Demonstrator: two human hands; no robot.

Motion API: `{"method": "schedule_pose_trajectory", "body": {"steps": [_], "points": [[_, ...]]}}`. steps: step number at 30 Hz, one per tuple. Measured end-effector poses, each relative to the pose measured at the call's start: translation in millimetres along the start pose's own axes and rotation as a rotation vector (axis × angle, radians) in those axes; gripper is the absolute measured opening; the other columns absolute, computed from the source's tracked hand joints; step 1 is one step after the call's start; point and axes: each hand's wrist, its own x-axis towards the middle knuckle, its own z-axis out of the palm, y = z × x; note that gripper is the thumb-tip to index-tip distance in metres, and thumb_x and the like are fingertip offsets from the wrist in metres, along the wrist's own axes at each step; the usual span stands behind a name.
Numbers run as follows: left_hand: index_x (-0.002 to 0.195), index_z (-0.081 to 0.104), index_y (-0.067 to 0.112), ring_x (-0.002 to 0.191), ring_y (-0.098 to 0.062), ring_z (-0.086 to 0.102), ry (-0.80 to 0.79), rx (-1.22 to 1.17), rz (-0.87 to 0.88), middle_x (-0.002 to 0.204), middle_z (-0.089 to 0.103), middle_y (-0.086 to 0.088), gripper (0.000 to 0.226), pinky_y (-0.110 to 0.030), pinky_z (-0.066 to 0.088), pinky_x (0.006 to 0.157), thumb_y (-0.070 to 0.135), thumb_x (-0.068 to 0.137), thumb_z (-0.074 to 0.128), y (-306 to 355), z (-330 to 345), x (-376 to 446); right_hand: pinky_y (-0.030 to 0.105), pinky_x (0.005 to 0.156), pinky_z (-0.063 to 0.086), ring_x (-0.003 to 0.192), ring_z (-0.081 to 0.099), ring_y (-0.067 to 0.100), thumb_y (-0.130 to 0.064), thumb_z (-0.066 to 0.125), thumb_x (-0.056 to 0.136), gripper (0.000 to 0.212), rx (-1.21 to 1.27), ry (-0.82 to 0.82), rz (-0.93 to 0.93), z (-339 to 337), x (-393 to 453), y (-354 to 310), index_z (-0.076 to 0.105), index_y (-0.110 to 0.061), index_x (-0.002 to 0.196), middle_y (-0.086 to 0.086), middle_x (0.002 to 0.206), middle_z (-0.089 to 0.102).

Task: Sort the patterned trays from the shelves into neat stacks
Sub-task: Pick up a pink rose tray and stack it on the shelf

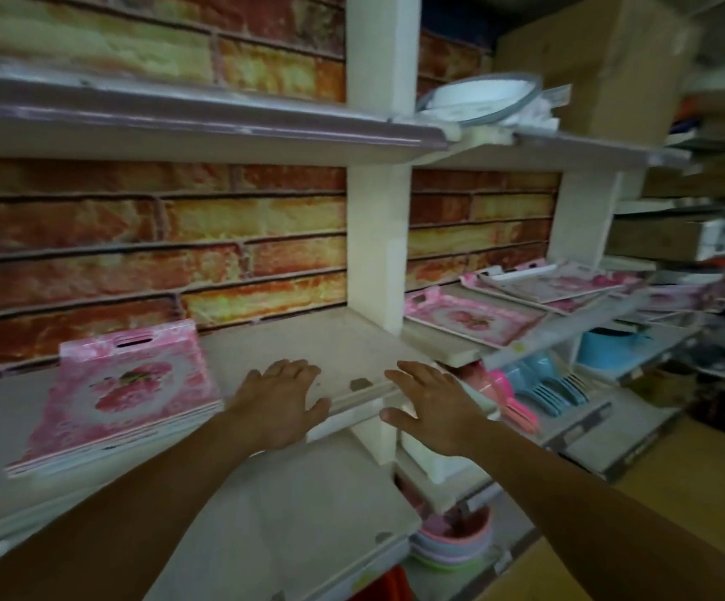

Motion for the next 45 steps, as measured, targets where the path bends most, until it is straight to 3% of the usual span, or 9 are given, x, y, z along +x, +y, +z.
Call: {"method": "schedule_pose_trajectory", "body": {"steps": [4,8,14,20,31,35,45], "points": [[0.149,0.022,0.028,0.142,-0.018,0.019,0.029,-0.022,0.063,0.157,0.021,0.005,0.065,-0.043,0.023,0.112,0.062,0.094,0.028,79,-6,17,0.044,0.116,0.014,0.145,0.014,0.019,-0.069,0.032,0.091,0.072,-0.037,0.018,0.060,-21,-46,63,0.022,-0.029,0.150,-0.003,0.159,0.015],[0.147,0.026,0.027,0.139,-0.017,0.026,0.044,-0.032,0.123,0.155,0.026,0.005,0.063,-0.041,0.027,0.109,0.061,0.094,0.030,159,-12,30,0.043,0.115,0.019,0.144,0.018,0.021,-0.075,0.025,0.081,0.082,-0.044,0.029,0.106,-36,-93,125,0.024,-0.030,0.150,-0.003,0.158,0.019],[0.148,0.026,0.024,0.140,-0.018,0.024,0.018,-0.021,0.190,0.157,0.023,0.003,0.066,-0.039,0.026,0.109,0.062,0.093,0.031,265,-15,48,0.043,0.113,0.025,0.143,0.020,0.020,-0.062,0.043,0.092,0.068,-0.059,0.062,0.150,-61,-161,202,0.029,-0.028,0.148,-0.001,0.156,0.025],[0.143,0.035,0.023,0.134,-0.019,0.035,0.052,-0.018,0.277,0.150,0.036,0.001,0.065,-0.038,0.033,0.106,0.061,0.091,0.035,344,-14,73,0.044,0.114,0.023,0.143,0.020,0.022,-0.065,0.039,0.091,0.070,-0.074,0.041,0.258,-79,-209,264,0.026,-0.029,0.149,0.000,0.157,0.023],[0.144,0.032,0.024,0.135,-0.019,0.033,0.018,-0.007,0.383,0.150,0.034,0.003,0.063,-0.039,0.031,0.105,0.060,0.092,0.034,437,2,150,0.048,0.114,0.023,0.143,0.018,0.021,-0.063,0.038,0.092,0.068,-0.100,0.035,0.396,-83,-235,362,0.022,-0.030,0.150,0.000,0.157,0.021],[0.139,0.037,0.026,0.129,-0.019,0.038,0.054,-0.065,0.388,0.143,0.041,0.005,0.061,-0.039,0.034,0.100,0.062,0.089,0.037,460,10,202,0.047,0.116,0.020,0.145,0.014,0.022,-0.061,0.037,0.094,0.067,-0.120,0.013,0.421,-88,-224,402,0.020,-0.030,0.151,-0.001,0.159,0.018],[0.145,0.032,0.024,0.135,-0.020,0.033,0.085,-0.091,0.404,0.150,0.034,0.003,0.064,-0.041,0.030,0.106,0.058,0.091,0.037,515,16,313,0.048,0.115,0.014,0.146,0.009,0.023,-0.063,0.035,0.094,0.068,-0.177,0.004,0.454,-104,-175,508,0.018,-0.031,0.152,-0.001,0.160,0.014]]}}
